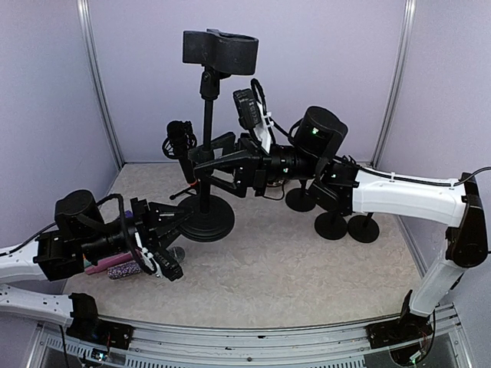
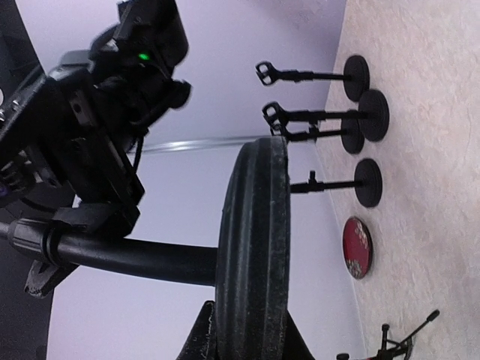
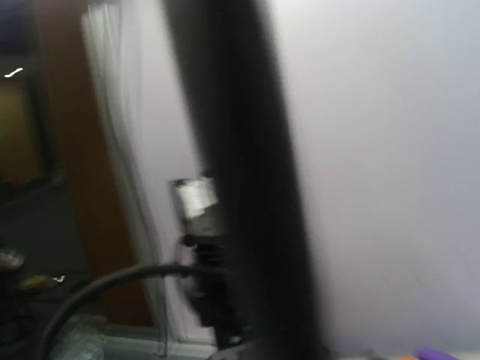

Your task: Remove the microphone from the stand

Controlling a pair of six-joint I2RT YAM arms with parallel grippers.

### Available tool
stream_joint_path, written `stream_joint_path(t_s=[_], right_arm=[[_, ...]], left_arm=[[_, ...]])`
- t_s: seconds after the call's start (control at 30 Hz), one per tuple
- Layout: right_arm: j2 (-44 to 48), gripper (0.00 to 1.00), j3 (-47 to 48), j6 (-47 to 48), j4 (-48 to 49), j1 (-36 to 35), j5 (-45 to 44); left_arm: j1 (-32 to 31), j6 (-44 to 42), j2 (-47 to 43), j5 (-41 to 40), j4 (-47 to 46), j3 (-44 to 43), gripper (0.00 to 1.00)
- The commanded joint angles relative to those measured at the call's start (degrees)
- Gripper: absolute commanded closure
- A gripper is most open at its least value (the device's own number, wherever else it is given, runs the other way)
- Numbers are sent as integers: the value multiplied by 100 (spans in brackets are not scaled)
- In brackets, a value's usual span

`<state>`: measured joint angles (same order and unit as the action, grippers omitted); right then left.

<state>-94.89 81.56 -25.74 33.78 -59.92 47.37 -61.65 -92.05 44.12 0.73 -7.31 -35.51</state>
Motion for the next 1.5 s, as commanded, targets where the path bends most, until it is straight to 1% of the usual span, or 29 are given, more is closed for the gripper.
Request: stream_joint_path(t_s=[0.0,0.03,0.07,0.1,0.13,0.23,0.3,0.37,0.53,0.7,0.87,1.0,1.07,1.1,1.13,1.27,1.37,1.4,1.43,1.47], right_arm=[[654,21,-126,259,-1326,-122,-1664],[762,15,-207,286,-1577,-117,-2389],[876,8,-291,323,-1780,-116,-2936],[959,4,-391,346,-1919,-123,-3353],[1047,2,-507,322,-1995,-140,-3792],[1331,3,-906,326,-2033,-296,-4925],[1368,9,-1018,300,-2111,-394,-5503],[1340,13,-1044,267,-2138,-475,-5796],[1044,18,-884,239,-1917,-570,-5483],[617,26,-546,239,-1794,-639,-5252],[319,30,-495,269,-1318,-676,-4984],[78,38,-386,372,-1052,-695,-4812],[-34,39,-368,452,-854,-705,-4524],[-82,42,-361,477,-808,-719,-4470],[-113,47,-363,500,-771,-729,-4436],[-135,78,-537,532,-458,-740,-4549],[-65,98,-687,672,-273,-741,-4741],[-38,100,-715,755,-278,-740,-4877],[-4,100,-755,853,-307,-740,-5033],[28,100,-804,962,-352,-728,-5244]], left_arm=[[215,-22,104,-1240,-803,331,100],[219,-42,132,-1321,-928,368,100],[221,-46,162,-1400,-1057,389,100],[223,-43,193,-1468,-1157,395,100],[223,-45,220,-1515,-1200,391,100],[232,-110,253,-1552,-1343,460,100],[232,-203,247,-1542,-1366,525,100],[232,-247,255,-1529,-1372,540,100],[232,-291,325,-1552,-1378,524,100],[237,-308,313,-1572,-1316,501,100],[241,-288,314,-1542,-1317,460,100],[241,-307,317,-1468,-1270,459,100],[241,-305,325,-1462,-1239,448,100],[241,-312,325,-1462,-1217,436,100],[249,-310,323,-1459,-1184,432,100],[267,-281,300,-1440,-1153,451,100],[275,-253,286,-1446,-982,450,99],[276,-198,294,-1471,-789,400,86],[284,-93,305,-1478,-575,339,48],[303,56,312,-1479,-314,260,27]])
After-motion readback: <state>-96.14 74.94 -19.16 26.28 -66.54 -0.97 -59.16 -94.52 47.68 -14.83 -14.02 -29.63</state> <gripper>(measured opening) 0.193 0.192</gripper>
